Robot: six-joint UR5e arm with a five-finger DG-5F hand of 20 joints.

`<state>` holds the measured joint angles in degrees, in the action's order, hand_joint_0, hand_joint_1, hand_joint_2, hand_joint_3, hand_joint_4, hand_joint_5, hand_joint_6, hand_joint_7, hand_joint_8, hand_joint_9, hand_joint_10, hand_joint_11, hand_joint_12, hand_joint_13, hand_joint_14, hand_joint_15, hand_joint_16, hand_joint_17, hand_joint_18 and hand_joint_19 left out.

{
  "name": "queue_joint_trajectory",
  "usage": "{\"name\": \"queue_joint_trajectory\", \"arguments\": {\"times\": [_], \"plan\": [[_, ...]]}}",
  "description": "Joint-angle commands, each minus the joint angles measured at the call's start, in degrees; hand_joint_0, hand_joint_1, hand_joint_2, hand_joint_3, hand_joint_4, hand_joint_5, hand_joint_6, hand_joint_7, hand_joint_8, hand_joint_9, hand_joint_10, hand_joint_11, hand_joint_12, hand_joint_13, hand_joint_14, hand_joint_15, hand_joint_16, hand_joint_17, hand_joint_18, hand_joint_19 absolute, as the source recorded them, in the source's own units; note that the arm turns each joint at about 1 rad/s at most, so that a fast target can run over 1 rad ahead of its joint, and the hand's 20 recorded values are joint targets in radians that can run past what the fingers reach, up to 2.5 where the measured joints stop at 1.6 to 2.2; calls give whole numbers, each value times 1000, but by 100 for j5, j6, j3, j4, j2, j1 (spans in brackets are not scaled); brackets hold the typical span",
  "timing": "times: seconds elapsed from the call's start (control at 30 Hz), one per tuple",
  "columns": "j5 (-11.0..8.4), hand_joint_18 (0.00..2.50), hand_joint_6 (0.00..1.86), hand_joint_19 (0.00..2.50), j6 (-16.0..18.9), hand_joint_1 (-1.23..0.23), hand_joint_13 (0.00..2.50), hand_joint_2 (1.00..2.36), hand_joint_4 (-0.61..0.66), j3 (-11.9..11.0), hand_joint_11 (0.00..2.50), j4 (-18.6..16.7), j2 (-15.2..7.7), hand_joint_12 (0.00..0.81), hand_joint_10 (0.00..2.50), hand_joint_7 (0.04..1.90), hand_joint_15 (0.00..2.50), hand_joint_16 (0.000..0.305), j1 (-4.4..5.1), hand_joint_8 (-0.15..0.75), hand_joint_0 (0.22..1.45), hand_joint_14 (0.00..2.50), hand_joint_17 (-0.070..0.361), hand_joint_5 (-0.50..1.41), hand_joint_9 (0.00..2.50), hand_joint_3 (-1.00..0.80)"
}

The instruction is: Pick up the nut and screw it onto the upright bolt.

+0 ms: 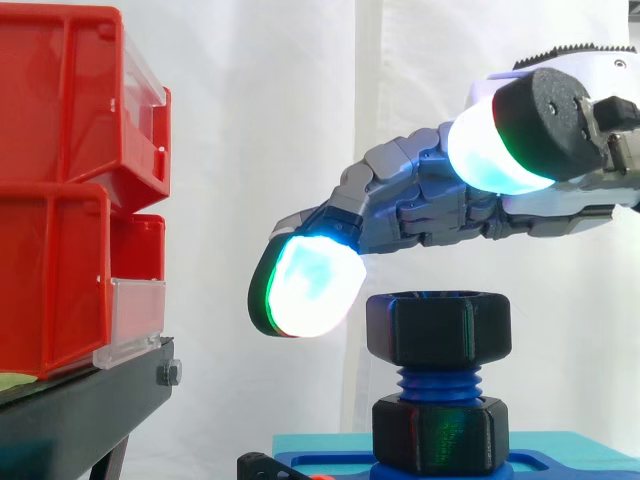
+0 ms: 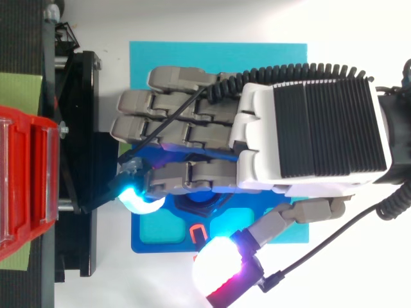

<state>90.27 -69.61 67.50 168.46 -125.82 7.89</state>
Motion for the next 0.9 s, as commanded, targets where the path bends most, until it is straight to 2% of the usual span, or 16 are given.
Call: {"name": "queue_joint_trajectory", "arguments": {"times": [0.0, 0.27, 0.4, 0.5, 0.87], "plan": [[-44, 0, 501, 0, 0, -129, 0, 1000, 127, 0, 0, 20, -4, 299, 0, 660, 0, 35, 2, 213, 446, 0, 78, -208, 115, -500], [-97, 0, 501, 0, 9, -152, 6, 1000, 131, 0, 0, 64, -4, 265, 0, 643, 0, 29, -51, 229, 444, 0, 66, -207, 156, -500], [-150, 0, 501, 0, 26, -178, 89, 1000, 138, 0, 0, 73, 5, 246, 0, 640, 0, 25, -59, 242, 439, 0, 56, -205, 248, -500], [-255, 0, 502, 0, 35, -192, 148, 1000, 174, 0, 0, 126, 5, 232, 0, 690, 0, 23, -59, 255, 437, 0, 52, -190, 323, -500], [-255, 94, 503, 0, 35, -222, 324, 1000, 307, 0, 0, 179, -4, 202, 0, 972, 0, 19, -103, 274, 452, 0, 42, -135, 649, -500]]}}
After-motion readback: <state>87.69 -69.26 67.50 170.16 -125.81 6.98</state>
